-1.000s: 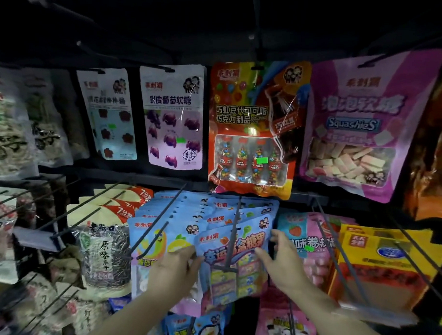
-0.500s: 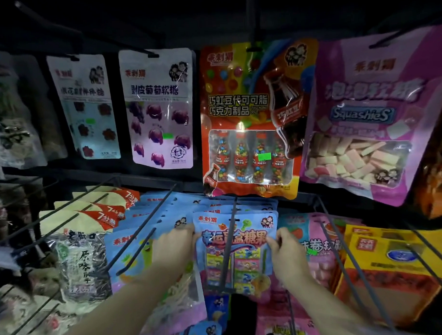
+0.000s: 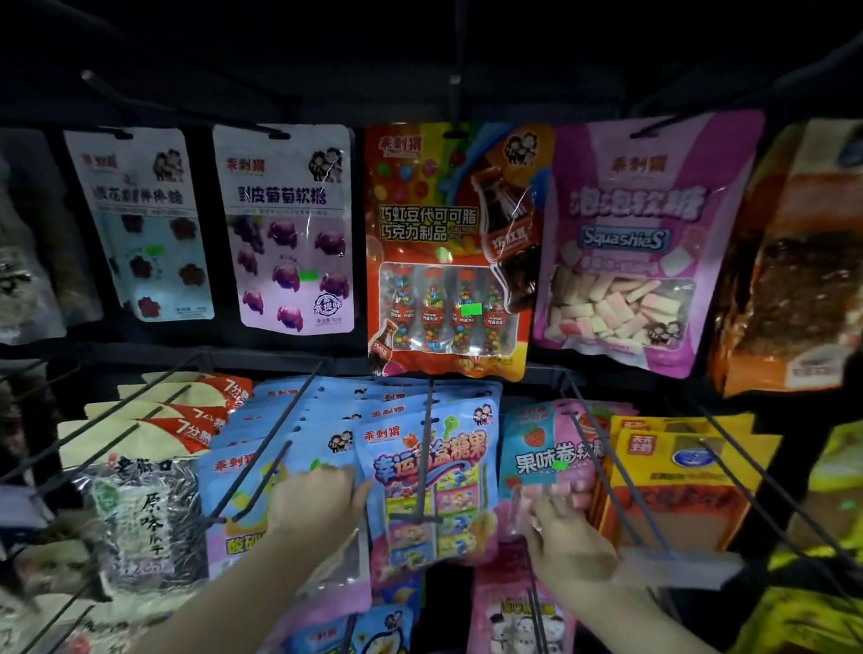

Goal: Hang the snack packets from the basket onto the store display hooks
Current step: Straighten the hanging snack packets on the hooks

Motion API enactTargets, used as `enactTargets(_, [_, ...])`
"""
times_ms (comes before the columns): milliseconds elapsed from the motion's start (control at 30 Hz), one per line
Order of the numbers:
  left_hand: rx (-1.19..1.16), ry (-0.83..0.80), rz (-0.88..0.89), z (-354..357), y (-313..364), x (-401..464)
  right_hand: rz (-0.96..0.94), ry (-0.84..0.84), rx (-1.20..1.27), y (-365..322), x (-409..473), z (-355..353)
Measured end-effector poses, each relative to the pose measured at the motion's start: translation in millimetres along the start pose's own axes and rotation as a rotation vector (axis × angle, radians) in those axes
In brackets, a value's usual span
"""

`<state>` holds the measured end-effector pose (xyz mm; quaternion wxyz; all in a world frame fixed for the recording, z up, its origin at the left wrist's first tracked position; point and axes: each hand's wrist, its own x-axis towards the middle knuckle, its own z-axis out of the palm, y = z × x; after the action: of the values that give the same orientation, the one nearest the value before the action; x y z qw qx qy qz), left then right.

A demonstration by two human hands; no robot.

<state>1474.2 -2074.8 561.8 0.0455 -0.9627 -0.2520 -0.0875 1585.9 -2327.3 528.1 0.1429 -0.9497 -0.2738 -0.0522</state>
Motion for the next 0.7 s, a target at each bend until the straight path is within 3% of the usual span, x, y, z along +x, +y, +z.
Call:
enactTargets(167, [0.051, -0.074, 0.158, -7, -1, -40, -0.042, -0.070, -0.181, 13, -32, -7])
enactTargets(300, [0.099, -0.074, 0.287, -17, -5, -71, -0.075, -0.021, -0.374, 5, -67, -24])
enactTargets(400, [0.076, -0.080, 0.392, -27, -3, -81, -0.098, 0.049, -0.392, -8, -89, -43])
enactTargets(533, [0.073, -0.070, 0.468, -38, 17, -90, -0.105, -0.042, -0.443, -13, -122, -68])
enactTargets(700, [0.157, -0.052, 0.582, -58, 58, -118, -0.030, -0.019, -0.434, 11, -154, -92])
